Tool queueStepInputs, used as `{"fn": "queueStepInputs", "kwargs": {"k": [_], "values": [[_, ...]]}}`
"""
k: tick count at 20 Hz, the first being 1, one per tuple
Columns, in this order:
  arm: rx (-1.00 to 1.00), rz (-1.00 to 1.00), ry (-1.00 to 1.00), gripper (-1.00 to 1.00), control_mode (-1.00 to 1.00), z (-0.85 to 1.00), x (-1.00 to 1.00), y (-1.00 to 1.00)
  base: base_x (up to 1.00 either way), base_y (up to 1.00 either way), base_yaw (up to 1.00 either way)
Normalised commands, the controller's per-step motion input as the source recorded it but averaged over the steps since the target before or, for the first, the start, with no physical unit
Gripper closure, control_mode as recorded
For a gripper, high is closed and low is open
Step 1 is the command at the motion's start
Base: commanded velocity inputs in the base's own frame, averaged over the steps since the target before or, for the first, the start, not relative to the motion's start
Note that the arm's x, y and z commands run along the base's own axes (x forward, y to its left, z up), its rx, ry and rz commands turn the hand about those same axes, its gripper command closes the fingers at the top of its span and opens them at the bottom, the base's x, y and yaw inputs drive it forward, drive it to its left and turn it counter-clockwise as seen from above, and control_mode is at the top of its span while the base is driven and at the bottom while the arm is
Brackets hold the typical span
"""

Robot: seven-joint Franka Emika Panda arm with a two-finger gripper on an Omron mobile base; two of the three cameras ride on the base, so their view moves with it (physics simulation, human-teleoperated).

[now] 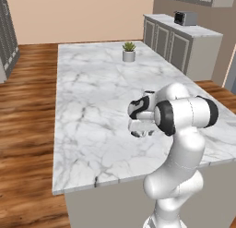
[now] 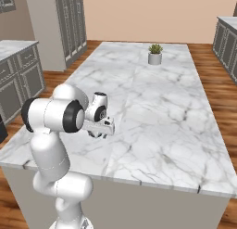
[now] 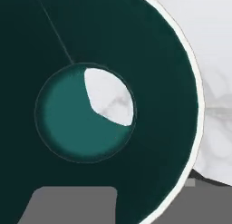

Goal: Clear the mugs and bowl far away from the sink.

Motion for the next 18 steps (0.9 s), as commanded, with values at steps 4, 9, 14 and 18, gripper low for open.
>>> {"fn": "queueStepInputs", "kwargs": {"k": [4,9,14,18], "values": [[0.01,-0.03,-0.14,-1.00,-1.00,0.49,-0.26,0.02,0.00,0.00,0.00],[0.00,0.00,-0.09,-1.00,-1.00,0.43,-0.16,0.07,0.00,0.00,0.00],[0.00,0.00,-0.02,-1.00,-1.00,0.23,-0.05,0.00,0.00,0.00,0.00],[0.00,-0.02,-0.01,-1.00,-1.00,1.00,-0.33,0.01,0.00,0.00,0.00]]}}
